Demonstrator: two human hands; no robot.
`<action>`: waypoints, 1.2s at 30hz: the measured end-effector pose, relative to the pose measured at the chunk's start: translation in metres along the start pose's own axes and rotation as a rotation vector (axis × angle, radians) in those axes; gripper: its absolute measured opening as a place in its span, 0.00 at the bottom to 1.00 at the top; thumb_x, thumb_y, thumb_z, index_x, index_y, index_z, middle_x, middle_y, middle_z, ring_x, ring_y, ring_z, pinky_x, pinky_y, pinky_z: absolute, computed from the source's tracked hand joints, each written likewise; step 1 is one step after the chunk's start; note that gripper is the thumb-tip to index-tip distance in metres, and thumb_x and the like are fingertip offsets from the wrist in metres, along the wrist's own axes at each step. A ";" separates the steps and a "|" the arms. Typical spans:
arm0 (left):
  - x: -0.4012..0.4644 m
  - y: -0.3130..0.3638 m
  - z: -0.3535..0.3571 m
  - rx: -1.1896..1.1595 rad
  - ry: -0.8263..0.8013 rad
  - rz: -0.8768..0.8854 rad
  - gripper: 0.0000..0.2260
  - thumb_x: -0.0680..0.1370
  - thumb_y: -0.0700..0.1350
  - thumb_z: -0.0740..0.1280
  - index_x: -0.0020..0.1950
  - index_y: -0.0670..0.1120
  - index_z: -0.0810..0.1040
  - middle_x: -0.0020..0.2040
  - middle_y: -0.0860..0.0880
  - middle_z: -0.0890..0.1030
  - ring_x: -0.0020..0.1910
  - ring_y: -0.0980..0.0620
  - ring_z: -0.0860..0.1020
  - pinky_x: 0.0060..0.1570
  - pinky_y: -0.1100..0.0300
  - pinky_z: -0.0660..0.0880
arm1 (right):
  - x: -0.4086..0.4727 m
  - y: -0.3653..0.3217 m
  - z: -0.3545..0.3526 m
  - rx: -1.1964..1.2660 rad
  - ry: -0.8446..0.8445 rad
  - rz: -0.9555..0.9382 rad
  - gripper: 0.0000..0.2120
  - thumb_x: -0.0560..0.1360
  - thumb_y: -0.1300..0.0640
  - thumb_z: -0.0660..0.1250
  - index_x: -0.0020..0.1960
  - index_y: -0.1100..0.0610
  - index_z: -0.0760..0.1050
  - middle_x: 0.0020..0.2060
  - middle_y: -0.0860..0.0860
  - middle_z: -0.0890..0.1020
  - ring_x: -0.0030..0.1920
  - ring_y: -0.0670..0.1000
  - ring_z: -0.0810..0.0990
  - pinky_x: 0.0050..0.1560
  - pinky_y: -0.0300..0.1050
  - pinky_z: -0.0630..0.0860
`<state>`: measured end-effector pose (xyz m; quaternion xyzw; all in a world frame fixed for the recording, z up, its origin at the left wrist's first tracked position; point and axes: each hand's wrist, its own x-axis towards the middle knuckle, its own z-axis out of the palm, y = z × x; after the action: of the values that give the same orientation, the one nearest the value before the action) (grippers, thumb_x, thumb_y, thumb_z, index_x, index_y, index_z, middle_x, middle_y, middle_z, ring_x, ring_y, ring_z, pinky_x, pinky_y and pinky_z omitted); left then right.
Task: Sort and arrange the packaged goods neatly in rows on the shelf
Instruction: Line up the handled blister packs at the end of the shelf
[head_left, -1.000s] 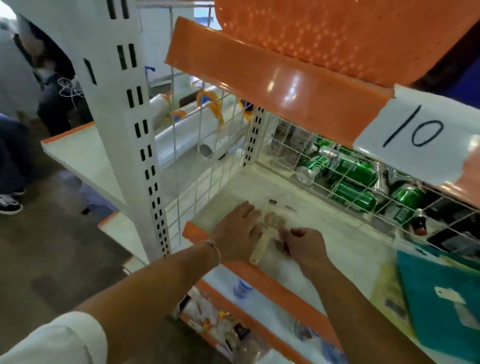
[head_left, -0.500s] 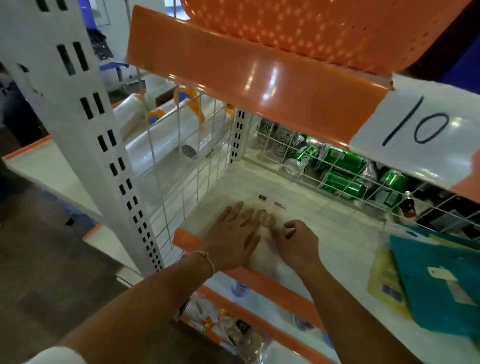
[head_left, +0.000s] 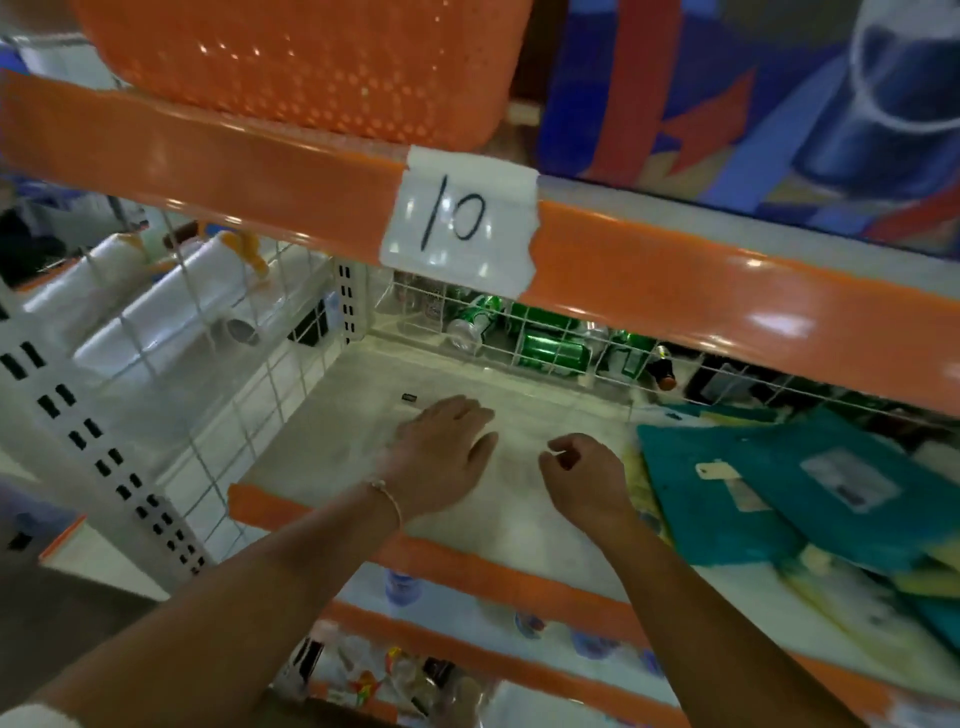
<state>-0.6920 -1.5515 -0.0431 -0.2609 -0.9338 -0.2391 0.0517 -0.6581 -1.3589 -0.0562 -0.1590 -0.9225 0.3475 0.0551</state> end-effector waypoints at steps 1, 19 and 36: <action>0.007 0.016 0.002 -0.014 -0.014 0.015 0.20 0.82 0.53 0.55 0.71 0.46 0.70 0.70 0.46 0.71 0.70 0.48 0.66 0.68 0.53 0.64 | -0.001 0.007 -0.011 0.011 0.021 -0.004 0.11 0.76 0.53 0.67 0.56 0.55 0.78 0.41 0.46 0.78 0.45 0.48 0.78 0.47 0.40 0.72; 0.034 0.232 0.110 -0.033 -0.273 0.102 0.22 0.81 0.51 0.59 0.74 0.46 0.64 0.66 0.44 0.71 0.61 0.44 0.73 0.60 0.51 0.71 | -0.055 0.155 -0.161 0.203 0.119 0.132 0.07 0.77 0.56 0.67 0.46 0.59 0.80 0.34 0.53 0.83 0.35 0.50 0.82 0.39 0.48 0.80; 0.041 0.268 0.135 -0.052 -0.319 0.168 0.20 0.81 0.40 0.56 0.73 0.46 0.66 0.71 0.46 0.69 0.67 0.48 0.69 0.65 0.54 0.68 | -0.053 0.193 -0.179 1.013 0.139 0.577 0.07 0.74 0.64 0.70 0.38 0.62 0.76 0.31 0.59 0.78 0.29 0.52 0.74 0.30 0.43 0.70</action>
<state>-0.5863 -1.2681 -0.0408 -0.3738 -0.8987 -0.2135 -0.0840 -0.5204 -1.1280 -0.0481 -0.3799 -0.5551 0.7347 0.0880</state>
